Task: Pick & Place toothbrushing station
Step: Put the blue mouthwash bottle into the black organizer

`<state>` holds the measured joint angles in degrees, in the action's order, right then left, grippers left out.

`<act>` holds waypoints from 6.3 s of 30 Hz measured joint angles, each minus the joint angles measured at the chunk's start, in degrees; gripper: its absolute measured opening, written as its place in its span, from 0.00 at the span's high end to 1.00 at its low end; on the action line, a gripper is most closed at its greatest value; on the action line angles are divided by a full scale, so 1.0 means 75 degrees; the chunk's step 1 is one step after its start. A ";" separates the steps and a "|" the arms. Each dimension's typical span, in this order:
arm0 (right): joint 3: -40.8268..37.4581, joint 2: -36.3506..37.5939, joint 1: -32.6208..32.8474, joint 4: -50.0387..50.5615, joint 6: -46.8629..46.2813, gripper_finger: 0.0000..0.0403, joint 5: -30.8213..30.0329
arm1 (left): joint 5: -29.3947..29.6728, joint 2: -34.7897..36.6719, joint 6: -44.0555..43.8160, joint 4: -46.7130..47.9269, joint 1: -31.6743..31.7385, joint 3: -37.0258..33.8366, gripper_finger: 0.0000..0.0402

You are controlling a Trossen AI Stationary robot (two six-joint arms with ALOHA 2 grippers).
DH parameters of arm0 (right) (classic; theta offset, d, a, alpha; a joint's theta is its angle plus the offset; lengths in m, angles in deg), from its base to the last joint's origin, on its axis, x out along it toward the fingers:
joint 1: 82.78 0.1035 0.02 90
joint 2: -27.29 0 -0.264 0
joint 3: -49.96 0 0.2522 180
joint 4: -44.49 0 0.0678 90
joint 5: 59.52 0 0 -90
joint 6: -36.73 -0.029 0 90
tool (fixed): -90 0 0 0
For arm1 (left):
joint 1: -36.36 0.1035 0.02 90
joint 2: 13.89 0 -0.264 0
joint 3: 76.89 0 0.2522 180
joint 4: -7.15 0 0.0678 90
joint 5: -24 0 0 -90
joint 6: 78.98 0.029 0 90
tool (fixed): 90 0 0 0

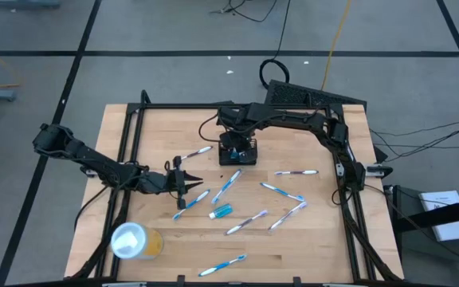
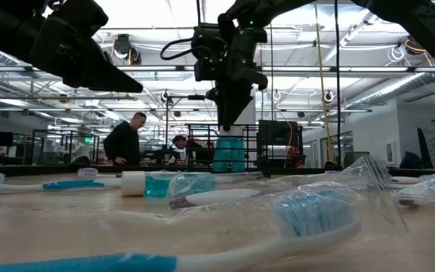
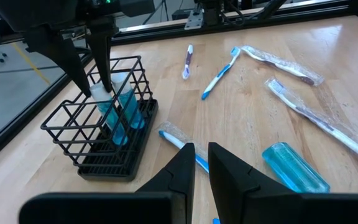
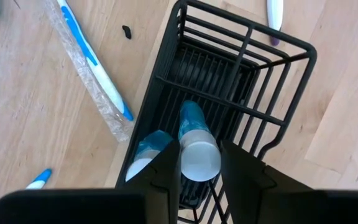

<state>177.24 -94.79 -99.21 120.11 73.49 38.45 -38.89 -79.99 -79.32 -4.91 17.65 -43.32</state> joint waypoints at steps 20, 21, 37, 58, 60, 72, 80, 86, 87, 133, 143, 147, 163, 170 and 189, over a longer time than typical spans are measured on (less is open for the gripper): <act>-0.0003 -0.0009 0.0004 0.0007 0.0023 0.80 0.0157 | 0.0000 0.0000 0.0003 0.0015 0.0001 0.0000 0.87; -0.0003 -0.0009 0.0004 0.0007 0.0023 0.80 0.0157 | 0.0000 0.0000 0.0003 0.0015 0.0001 0.0000 0.87; -0.0006 -0.0012 0.0004 0.0019 -0.0137 0.80 0.0134 | 0.0000 0.0000 0.0003 0.0041 0.0001 0.0000 0.87; -0.0009 -0.0015 0.0013 -0.0018 -0.0353 0.79 -0.0041 | 0.0000 0.0000 -0.0006 0.0047 -0.0001 0.0000 0.87; -0.0009 -0.0015 0.0013 -0.0036 -0.0353 0.79 -0.0041 | 0.0000 0.0000 -0.0009 0.0047 -0.0001 0.0000 0.87; -0.0009 -0.0015 0.0016 -0.0045 -0.0375 0.78 -0.0047 | -0.0003 0.0000 -0.0020 0.0075 0.0001 0.0000 0.87; -0.0020 -0.0032 0.0021 -0.0031 -0.0398 0.70 -0.0064 | -0.0003 0.0000 -0.0020 0.0093 0.0002 0.0000 0.87; -0.0032 -0.0050 0.0060 -0.0028 -0.0409 0.67 -0.0070 | -0.0003 0.0000 -0.0020 0.0096 -0.0001 0.0000 0.87; -0.0032 -0.0050 0.0060 -0.0028 -0.0411 0.66 -0.0070 | -0.0006 0.0000 -0.0020 0.0096 -0.0001 -0.0003 0.87; 0.0164 0.1757 0.3645 0.0379 -0.3735 0.66 -0.0845 | -0.1324 0.0003 -0.0805 0.0547 0.0027 -0.0009 0.87; -0.1556 0.1746 0.5411 -0.0070 -0.5848 0.66 -0.2082 | -0.1816 -0.1398 -0.2378 -0.0223 -0.0647 0.0222 0.87; -0.2231 0.1747 0.5639 -0.0685 -0.6099 0.66 -0.2054 | -0.1937 -0.2520 -0.2758 -0.0175 -0.0870 0.0822 0.87; -0.2880 0.1806 0.5774 -0.1626 -0.6264 0.66 -0.2059 | -0.1388 -0.3550 -0.3982 0.2245 -0.0784 0.1777 0.76; -0.2881 0.1816 0.5853 -0.1589 -0.6402 0.66 -0.2060 | -0.1624 -0.3543 -0.3759 0.1510 -0.0707 0.1781 0.75; -0.2879 0.1816 0.5983 -0.1300 -0.6748 0.66 -0.2081 | -0.1969 -0.5254 -0.3603 0.1263 -0.0672 0.3058 0.75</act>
<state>155.64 -81.17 -54.34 110.36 22.88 22.84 -53.66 -119.40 -106.35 4.56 12.61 -20.38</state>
